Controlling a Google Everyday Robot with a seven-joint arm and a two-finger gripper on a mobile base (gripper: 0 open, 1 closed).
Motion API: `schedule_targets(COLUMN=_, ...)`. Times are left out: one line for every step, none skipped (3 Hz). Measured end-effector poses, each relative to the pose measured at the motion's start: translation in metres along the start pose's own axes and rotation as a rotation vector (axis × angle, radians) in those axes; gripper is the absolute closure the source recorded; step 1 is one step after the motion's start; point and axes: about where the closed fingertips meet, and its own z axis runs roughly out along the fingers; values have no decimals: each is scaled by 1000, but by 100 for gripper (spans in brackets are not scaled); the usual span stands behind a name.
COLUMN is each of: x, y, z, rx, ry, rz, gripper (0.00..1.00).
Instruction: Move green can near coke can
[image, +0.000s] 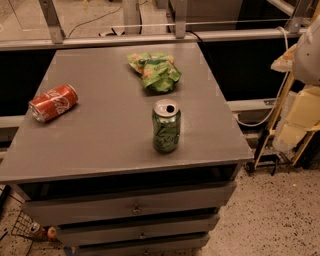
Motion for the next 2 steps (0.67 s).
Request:
schedule_targets(x=-1, y=0, z=0, rx=4, ry=-4, rz=0, gripper=0)
schedule_targets(x=-19, y=-4, z=23, rx=-32, ry=-112, rz=-5, gripper=0)
